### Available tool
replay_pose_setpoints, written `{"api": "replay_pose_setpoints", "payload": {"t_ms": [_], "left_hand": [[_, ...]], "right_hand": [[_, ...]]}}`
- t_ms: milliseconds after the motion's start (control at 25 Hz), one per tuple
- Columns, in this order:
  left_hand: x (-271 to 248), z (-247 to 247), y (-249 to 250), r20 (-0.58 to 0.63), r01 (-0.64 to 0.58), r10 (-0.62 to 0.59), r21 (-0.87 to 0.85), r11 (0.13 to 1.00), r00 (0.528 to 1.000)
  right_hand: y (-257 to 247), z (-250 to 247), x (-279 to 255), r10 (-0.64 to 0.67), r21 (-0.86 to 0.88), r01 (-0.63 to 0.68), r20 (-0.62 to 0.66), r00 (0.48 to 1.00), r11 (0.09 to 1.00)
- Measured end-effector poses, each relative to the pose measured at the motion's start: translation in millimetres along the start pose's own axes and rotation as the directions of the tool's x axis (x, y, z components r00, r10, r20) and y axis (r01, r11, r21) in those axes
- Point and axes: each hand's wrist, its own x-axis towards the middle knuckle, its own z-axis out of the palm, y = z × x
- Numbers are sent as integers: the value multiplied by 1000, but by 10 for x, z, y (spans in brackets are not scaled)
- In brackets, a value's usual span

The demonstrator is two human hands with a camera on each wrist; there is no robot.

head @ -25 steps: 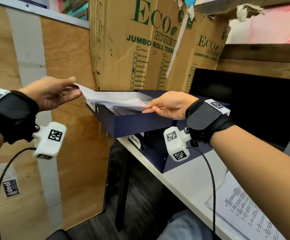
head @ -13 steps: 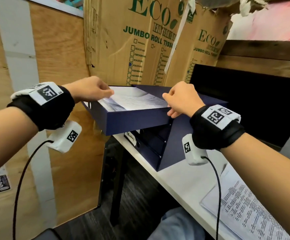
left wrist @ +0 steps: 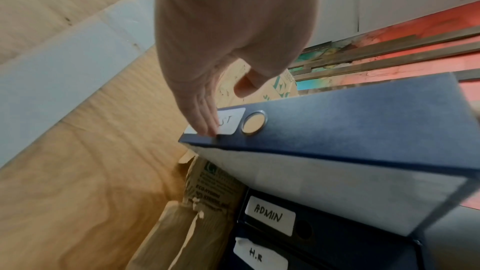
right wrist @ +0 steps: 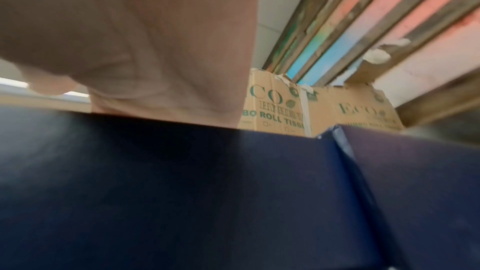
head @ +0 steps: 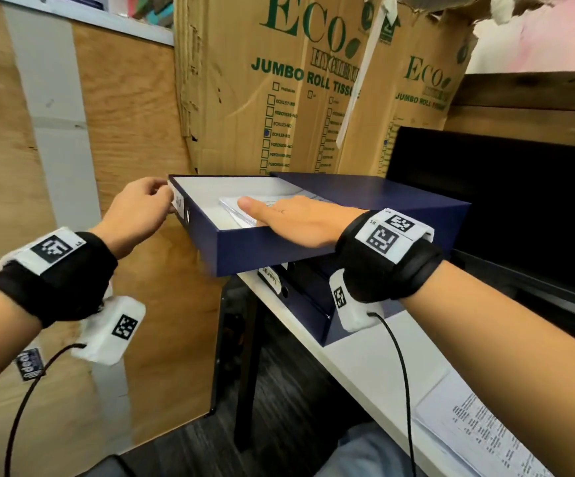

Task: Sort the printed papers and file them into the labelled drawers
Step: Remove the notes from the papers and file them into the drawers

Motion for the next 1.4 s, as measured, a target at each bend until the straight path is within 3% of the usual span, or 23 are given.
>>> {"api": "replay_pose_setpoints", "payload": {"t_ms": [120,200,280,360,440,520,640,760,920,1000,1040,1080,1120,1200,1320,1400], "left_hand": [[-91,73,-131,7,65,-65,-199,978,998],[-119,154,-175,-12,39,-42,-227,973,999],[-122,261,-164,3,35,-35,-301,953,999],[-110,412,-107,53,38,-23,-313,949,998],[-96,650,-12,122,39,-4,-293,955,993],[-52,928,96,186,53,4,-301,952,983],[36,1391,277,310,95,17,-344,934,951],[109,1783,399,445,120,43,-331,936,894],[142,1850,406,515,78,69,-259,963,854],[45,1744,393,450,-9,105,-211,977,887],[-43,1722,412,332,-111,157,-151,982,930],[-153,1739,451,179,-240,255,-100,966,950],[-294,1781,530,42,-380,383,-62,923,923],[-641,1958,755,-65,-586,583,-79,806,810],[-1114,2358,1158,60,-694,731,-270,667,680],[-1311,2720,1346,145,-695,782,-381,610,606]], "right_hand": [[83,-57,33,-96,256,102,-36,995,961],[209,-90,-25,-93,407,188,-240,966,894],[434,-140,-104,-18,409,218,-441,897,886],[693,-170,-184,81,307,106,-538,839,946],[935,-145,-291,208,216,-107,-526,825,971],[1097,-48,-349,273,176,-215,-455,848,961],[1217,96,-353,229,81,-215,-414,881,973],[1210,134,-341,223,93,-203,-439,871,975],[1204,142,-334,243,115,-215,-434,867,970],[1224,155,-365,224,200,-151,-420,880,968],[1274,163,-412,220,270,-108,-427,877,957],[1362,182,-496,230,327,-77,-460,858,942],[1485,211,-613,252,347,-69,-518,817,935],[1812,302,-939,317,317,-132,-654,687,939],[2305,415,-1551,435,299,-331,-748,502,895],[2564,471,-1953,498,287,-460,-746,442,840]]}}
